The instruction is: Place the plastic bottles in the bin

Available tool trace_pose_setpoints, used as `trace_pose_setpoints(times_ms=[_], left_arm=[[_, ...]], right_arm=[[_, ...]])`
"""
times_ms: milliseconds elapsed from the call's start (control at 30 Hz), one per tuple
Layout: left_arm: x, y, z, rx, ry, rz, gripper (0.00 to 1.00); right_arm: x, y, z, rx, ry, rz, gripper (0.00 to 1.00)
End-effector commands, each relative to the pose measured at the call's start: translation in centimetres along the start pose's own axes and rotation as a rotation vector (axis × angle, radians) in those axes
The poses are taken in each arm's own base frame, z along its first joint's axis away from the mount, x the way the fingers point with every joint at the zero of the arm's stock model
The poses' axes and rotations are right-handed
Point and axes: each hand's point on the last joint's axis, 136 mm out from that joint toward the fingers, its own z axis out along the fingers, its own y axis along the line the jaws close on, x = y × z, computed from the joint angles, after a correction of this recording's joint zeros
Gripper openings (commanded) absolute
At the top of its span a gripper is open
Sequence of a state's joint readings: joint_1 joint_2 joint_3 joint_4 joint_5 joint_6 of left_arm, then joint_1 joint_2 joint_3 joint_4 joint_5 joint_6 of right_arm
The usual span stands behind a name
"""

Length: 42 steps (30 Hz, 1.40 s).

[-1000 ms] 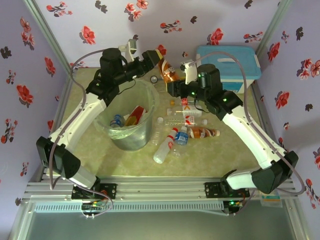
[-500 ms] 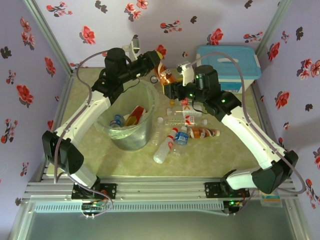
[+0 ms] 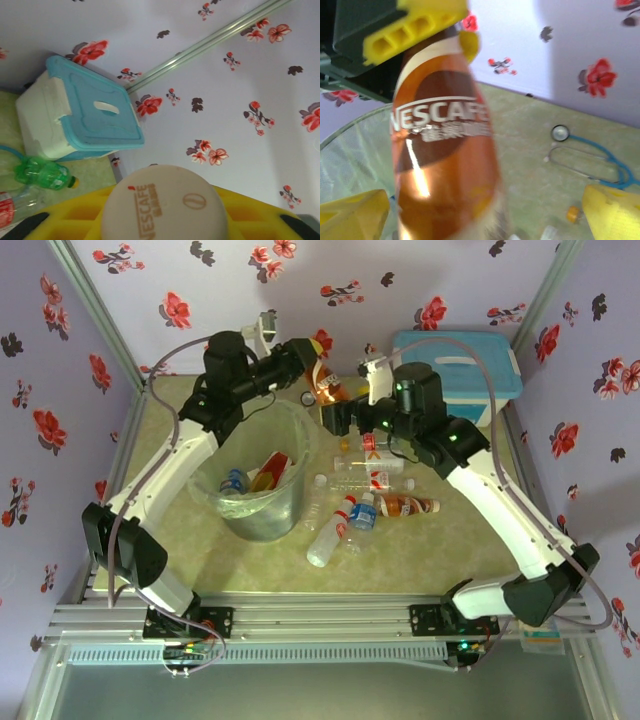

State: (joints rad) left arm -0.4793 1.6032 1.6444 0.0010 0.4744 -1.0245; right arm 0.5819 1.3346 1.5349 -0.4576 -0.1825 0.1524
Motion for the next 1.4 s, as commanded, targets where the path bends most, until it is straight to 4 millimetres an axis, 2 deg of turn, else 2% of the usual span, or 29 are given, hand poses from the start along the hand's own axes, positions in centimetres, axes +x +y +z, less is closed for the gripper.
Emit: trace_pose_setpoints(times_ms=[0,100,233,333,433,667,800,967,1167,1367], left_arm=[[-2.2,-1.8,-3.8,-0.014,-0.013,0.102,0.23],[-2.2,-0.5,-6.2,-0.108,0.057,0.146,0.21],[-1.1,0.9,-9.9,-0.257,0.169,0.243,0.21],[-0.9,2.3,-12.8,-0.368,0.195,0.274,0.20],[0.0,3.9,-14.3,-0.460,0.230,0.301,0.16],[3.4,7.6,-12.9,-0.509,0.308,0.272,0.08],[5.4,8.6,-11.8,-0.526,0.351,0.324,0.08],[7.4,10.2,-11.9,-0.552,0.372,0.341,0.05],[10.8,12.0,-12.5,-0.566,0.432,0.350,0.04],[13.3,13.4,-12.9,-0.566,0.459,0.329,0.09]], right_arm=[[-1.9,-3.2,-3.7,0.134,-0.057,0.004,0.99],[-1.4,-5.4,-5.2,0.187,-0.045,0.044,0.99],[-0.2,-7.7,-6.3,0.274,-0.032,0.069,0.99],[0.5,-8.7,-6.5,0.311,-0.020,0.082,0.98],[1.0,-9.1,-6.2,0.327,0.007,0.090,0.98],[2.5,-11.0,-6.3,0.427,0.074,0.112,0.97],[3.0,-11.4,-6.3,0.435,0.086,0.130,0.97],[3.2,-11.6,-6.4,0.438,0.090,0.138,0.97],[3.4,-11.6,-6.0,0.429,0.093,0.150,0.97],[3.8,-11.8,-5.7,0.431,0.103,0.158,0.97]])
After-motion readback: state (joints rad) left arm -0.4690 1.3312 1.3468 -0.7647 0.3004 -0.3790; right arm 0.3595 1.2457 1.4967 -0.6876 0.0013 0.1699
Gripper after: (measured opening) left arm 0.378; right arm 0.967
